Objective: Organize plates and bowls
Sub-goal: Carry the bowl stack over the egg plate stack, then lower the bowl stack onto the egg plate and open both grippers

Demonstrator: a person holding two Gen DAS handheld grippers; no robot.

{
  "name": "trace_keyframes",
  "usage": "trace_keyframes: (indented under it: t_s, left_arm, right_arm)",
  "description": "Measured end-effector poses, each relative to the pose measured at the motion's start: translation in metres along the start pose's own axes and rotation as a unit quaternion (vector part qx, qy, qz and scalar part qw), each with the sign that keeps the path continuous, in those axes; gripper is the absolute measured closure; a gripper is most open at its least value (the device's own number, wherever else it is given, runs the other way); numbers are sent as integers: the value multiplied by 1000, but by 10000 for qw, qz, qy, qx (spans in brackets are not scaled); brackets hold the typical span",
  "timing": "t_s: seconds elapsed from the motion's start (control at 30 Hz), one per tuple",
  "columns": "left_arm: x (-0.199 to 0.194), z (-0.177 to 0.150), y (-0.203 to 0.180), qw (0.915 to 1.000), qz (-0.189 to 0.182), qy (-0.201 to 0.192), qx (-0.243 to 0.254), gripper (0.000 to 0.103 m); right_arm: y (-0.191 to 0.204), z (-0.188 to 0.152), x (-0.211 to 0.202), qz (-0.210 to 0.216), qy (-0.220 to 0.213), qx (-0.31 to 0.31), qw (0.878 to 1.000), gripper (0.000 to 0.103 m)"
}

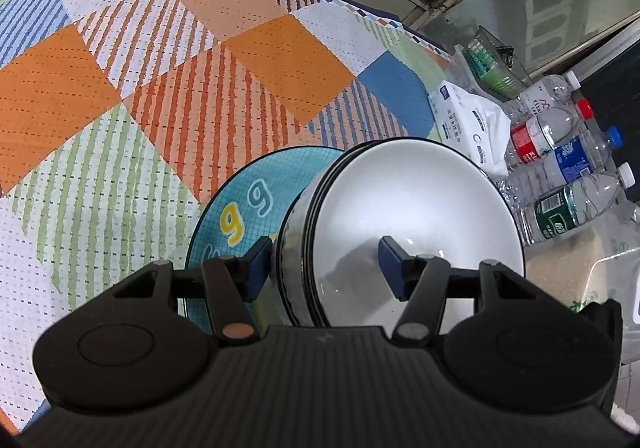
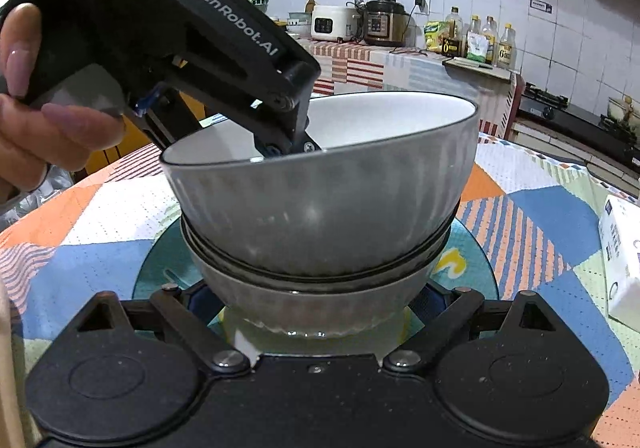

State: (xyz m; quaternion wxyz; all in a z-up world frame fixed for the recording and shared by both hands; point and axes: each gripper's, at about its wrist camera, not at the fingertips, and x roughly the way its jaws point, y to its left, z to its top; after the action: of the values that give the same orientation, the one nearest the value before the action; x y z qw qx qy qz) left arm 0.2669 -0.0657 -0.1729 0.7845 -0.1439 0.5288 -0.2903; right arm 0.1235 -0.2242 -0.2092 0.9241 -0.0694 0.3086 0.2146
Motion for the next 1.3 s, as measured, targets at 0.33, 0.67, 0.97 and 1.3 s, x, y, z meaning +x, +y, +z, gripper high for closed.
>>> trace_keyframes:
  t_s: [0.33, 0.67, 0.97, 1.3]
  left_arm:
    - [1, -13, -9, 9994, 86, -258, 213, 43]
    - [-5, -23, -11, 9985, 292, -469, -35, 43]
    - [-27, -38, -8, 9976, 302, -547, -280, 40]
    - [-83, -57, -18, 9954, 325, -829, -354, 38]
  right_arm:
    - [2, -5, 0, -179, 113, 7, 9998, 9]
    - [13, 1, -10, -848, 602, 245, 9943, 7]
    - [12, 4, -40, -782, 723, 855, 9906, 7]
    - [0, 16, -79, -1111, 677, 1483, 9803, 7]
